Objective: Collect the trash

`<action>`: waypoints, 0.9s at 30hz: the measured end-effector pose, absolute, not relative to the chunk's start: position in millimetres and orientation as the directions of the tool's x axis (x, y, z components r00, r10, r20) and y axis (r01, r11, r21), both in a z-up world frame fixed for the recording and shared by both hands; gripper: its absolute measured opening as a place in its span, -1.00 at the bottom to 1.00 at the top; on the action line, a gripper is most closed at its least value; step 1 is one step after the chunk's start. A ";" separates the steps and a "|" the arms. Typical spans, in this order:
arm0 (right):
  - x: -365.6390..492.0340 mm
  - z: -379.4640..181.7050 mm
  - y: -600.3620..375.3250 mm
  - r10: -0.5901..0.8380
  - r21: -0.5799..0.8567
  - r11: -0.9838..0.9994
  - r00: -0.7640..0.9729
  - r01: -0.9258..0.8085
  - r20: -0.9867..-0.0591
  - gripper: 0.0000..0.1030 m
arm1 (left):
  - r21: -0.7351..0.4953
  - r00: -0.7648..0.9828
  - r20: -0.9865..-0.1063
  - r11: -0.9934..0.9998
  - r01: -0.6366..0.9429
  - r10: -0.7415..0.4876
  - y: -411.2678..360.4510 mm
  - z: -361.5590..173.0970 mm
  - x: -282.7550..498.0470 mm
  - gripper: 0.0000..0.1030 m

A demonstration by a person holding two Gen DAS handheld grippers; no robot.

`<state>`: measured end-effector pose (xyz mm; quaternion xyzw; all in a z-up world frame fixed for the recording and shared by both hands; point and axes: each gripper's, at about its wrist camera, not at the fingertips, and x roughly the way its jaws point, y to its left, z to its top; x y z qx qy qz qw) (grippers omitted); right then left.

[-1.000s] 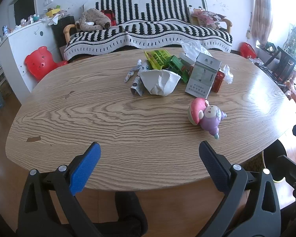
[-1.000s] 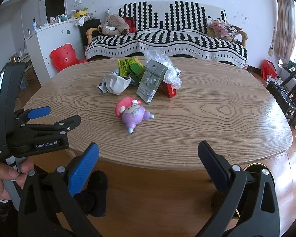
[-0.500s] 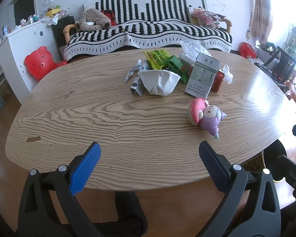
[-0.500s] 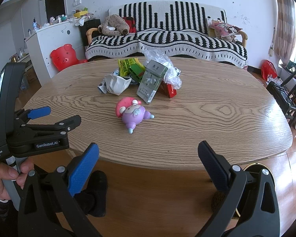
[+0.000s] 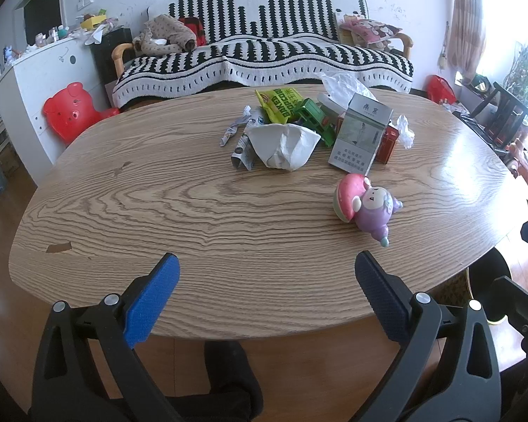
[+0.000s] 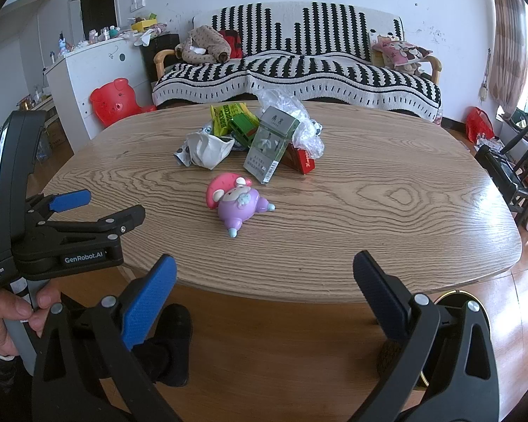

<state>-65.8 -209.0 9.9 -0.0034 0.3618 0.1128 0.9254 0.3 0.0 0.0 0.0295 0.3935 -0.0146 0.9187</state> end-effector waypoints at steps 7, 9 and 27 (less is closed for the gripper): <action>-66.2 10.0 -209.3 0.206 0.075 0.975 0.713 -0.211 -0.670 0.89 | 0.042 0.689 -0.724 0.998 0.050 -0.004 0.1 0.0 0.4 0.88; -66.3 9.8 -209.2 0.206 0.074 0.974 0.713 -0.212 -0.671 0.89 | 0.042 0.689 -0.724 0.998 0.050 -0.004 0.0 0.1 0.4 0.88; -31.3 -5.4 -189.1 0.249 0.031 0.948 0.681 -0.316 -0.689 0.89 | 0.010 0.644 -0.765 0.998 0.060 -0.031 -7.4 4.9 34.5 0.88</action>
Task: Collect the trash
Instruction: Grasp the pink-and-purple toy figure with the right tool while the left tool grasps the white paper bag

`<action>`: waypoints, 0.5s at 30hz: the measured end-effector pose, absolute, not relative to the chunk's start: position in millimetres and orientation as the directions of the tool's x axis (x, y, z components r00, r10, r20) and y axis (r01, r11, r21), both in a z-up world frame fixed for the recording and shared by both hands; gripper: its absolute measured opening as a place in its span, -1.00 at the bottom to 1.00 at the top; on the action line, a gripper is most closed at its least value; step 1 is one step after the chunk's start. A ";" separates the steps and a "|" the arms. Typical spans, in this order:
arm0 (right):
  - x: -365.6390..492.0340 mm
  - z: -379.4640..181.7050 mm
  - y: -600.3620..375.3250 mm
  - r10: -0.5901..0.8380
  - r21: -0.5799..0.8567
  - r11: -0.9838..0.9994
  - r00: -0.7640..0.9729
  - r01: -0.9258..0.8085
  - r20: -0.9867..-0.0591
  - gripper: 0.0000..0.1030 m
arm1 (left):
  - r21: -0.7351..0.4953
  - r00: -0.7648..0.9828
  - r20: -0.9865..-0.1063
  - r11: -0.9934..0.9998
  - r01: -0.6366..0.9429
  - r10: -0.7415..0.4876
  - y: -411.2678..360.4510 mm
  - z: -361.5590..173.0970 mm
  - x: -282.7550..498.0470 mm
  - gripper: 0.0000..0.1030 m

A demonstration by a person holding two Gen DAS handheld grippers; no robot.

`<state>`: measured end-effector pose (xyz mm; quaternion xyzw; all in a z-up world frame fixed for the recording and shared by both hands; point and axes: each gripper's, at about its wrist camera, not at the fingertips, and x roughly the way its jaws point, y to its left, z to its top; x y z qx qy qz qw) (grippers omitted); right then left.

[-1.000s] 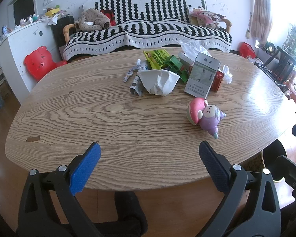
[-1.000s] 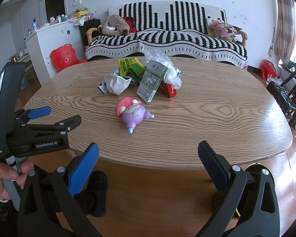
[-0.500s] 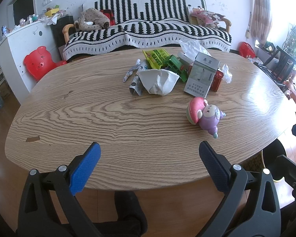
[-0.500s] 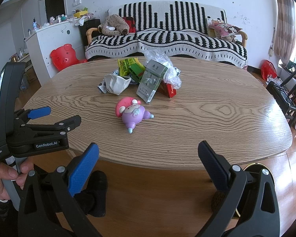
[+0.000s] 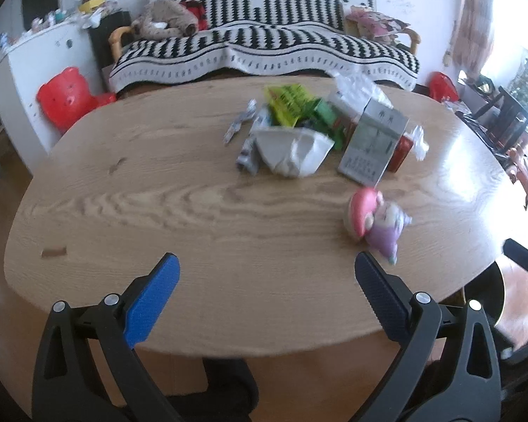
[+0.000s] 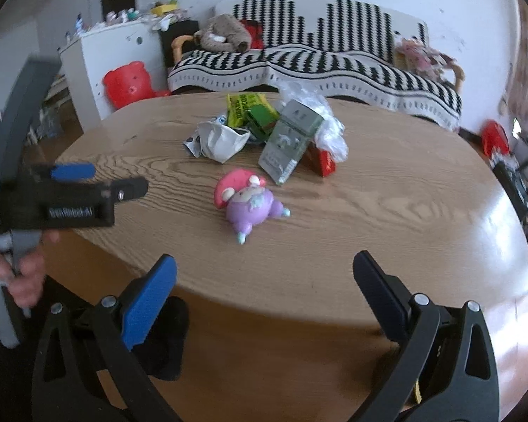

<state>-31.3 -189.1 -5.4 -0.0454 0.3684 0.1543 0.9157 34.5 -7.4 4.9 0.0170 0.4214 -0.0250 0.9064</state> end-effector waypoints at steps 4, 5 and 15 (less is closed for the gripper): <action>-2.9 -16.6 -178.7 0.316 0.070 0.926 0.660 -0.370 -0.682 0.89 | 0.040 0.643 -0.765 0.996 0.082 -0.023 -21.1 6.8 70.9 0.88; 3.9 -20.4 -174.1 0.326 0.070 0.921 0.657 -0.384 -0.680 0.89 | 0.036 0.639 -0.769 0.996 0.084 -0.026 -21.6 6.4 80.4 0.88; 66.4 -61.6 -156.2 0.351 0.085 0.909 0.639 -0.408 -0.684 0.88 | 0.017 0.647 -0.762 0.998 0.064 -0.029 -25.1 -21.2 160.9 0.88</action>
